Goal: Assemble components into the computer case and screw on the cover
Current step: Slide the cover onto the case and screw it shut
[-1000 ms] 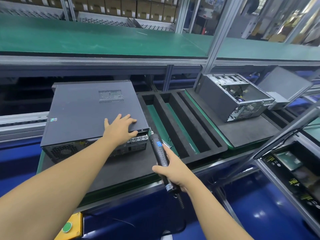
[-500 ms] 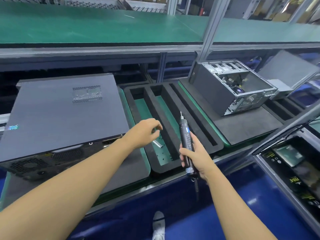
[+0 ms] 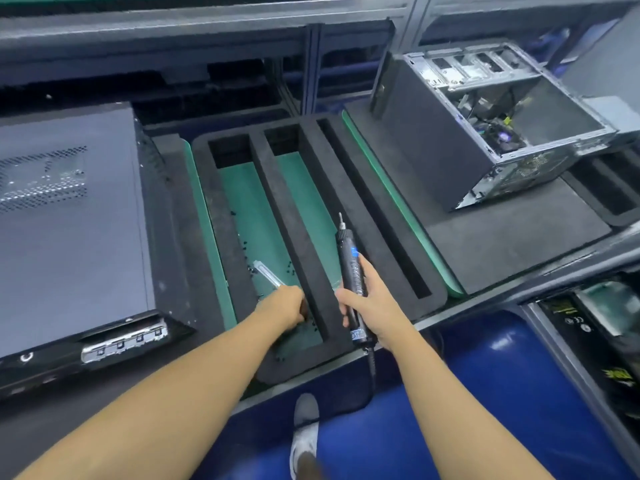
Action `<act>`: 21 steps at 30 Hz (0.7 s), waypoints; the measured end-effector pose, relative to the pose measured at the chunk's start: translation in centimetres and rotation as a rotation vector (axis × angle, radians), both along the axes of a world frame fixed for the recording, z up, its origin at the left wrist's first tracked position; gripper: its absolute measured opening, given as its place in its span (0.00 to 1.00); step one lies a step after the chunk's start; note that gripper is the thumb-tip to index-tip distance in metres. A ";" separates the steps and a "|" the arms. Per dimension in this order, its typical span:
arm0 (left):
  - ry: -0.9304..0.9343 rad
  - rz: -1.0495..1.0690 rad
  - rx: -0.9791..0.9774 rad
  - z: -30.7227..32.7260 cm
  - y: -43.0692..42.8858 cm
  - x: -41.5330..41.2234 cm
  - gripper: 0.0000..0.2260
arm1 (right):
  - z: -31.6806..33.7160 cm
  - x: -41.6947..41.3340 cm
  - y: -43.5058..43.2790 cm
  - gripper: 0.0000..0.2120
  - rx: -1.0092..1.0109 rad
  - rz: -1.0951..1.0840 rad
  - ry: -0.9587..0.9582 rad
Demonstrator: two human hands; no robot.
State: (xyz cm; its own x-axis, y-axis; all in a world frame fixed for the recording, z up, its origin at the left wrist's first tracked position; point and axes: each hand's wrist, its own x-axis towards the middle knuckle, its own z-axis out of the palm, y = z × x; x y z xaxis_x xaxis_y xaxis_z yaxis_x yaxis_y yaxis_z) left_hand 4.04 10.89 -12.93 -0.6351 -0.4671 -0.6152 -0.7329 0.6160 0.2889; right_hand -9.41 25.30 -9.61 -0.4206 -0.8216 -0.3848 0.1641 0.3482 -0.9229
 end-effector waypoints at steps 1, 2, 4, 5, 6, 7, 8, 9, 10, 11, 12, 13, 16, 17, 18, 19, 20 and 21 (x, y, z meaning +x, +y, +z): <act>-0.013 0.035 -0.018 -0.6 0.2 -0.4 0.02 | -0.4 -0.3 -0.3 0.37 0.004 0.002 -0.015; -0.023 0.073 -0.036 -1.2 0.3 -0.7 0.02 | -0.8 -0.6 -0.5 0.37 0.004 0.005 -0.027; -0.041 0.158 -0.044 -2.0 0.7 -1.2 0.03 | -1.3 -1.0 -1.0 0.36 0.008 0.016 -0.040; -0.048 0.201 -0.040 -2.4 0.8 -1.4 0.02 | -1.6 -1.2 -1.2 0.37 0.011 0.023 -0.045; -0.053 0.241 -0.032 -2.8 1.0 -1.5 0.02 | -1.8 -1.3 -1.4 0.37 0.014 0.030 -0.049; -0.055 0.277 -0.019 -3.1 1.2 -1.6 0.02 | -2.1 -1.5 -1.6 0.38 0.018 0.034 -0.055; -0.054 0.305 -0.006 -3.3 1.3 -1.6 0.03 | -2.3 -1.6 -1.7 0.39 0.021 0.036 -0.060; -0.051 0.326 0.007 -3.5 1.5 -1.7 0.05 | -2.6 -1.7 -1.9 0.40 0.025 0.037 -0.065; -0.048 0.342 0.013 -3.6 1.7 -1.7 0.06 | -2.8 -1.7 -2.0 0.40 0.027 0.038 -0.071; -0.043 0.352 0.012 -3.7 1.8 -1.7 0.07 | -2.9 -1.7 -2.2 0.40 0.028 0.039 -0.076; -0.037 0.359 0.006 -3.7 2.0 -1.6 0.07 | -3.1 -1.7 -2.3 0.39 0.027 0.041 -0.081; -0.027 0.365 -0.002 -3.8 2.1 -1.5 0.06 | -3.2 -1.6 -2.4 0.39 0.027 0.044 -0.084; -0.009 0.371 -0.021 -3.9 2.3 -1.3 0.06 | -3.4 -1.6 -2.6 0.39 0.036 0.044 -0.100; -0.010 0.369 -0.013 -3.9 2.4 -1.4 0.07 | -3.5 -1.6 -2.6 0.39 0.035 0.042 -0.109; -0.013 0.371 0.009 -3.8 2.4 -1.4 0.07 | -3.5 -1.6 -2.6 0.39 0.031 0.040 -0.116; -0.014 0.378 0.040 -3.6 2.4 -1.5 0.08 | -3.5 -1.7 -2.7 0.38 0.027 0.039 -0.122; -0.013 0.387 0.074 -3.4 2.3 -1.5 0.08 | -3.5 -1.7 -2.7 0.37 0.024 0.038 -0.125; -0.011 0.397 0.108 -3.2 2.3 -1.5 0.08 | -3.4 -1.8 -2.8 0.37 0.023 0.039 -0.125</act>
State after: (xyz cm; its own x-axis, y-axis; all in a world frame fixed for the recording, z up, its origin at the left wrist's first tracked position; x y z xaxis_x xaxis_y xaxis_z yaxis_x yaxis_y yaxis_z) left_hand 2.51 13.18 -16.09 -0.4115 -0.6070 -0.6798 -0.9110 0.2517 0.3267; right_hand -11.18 22.54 -13.03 -0.3362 -0.8266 -0.4514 0.2638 0.3775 -0.8876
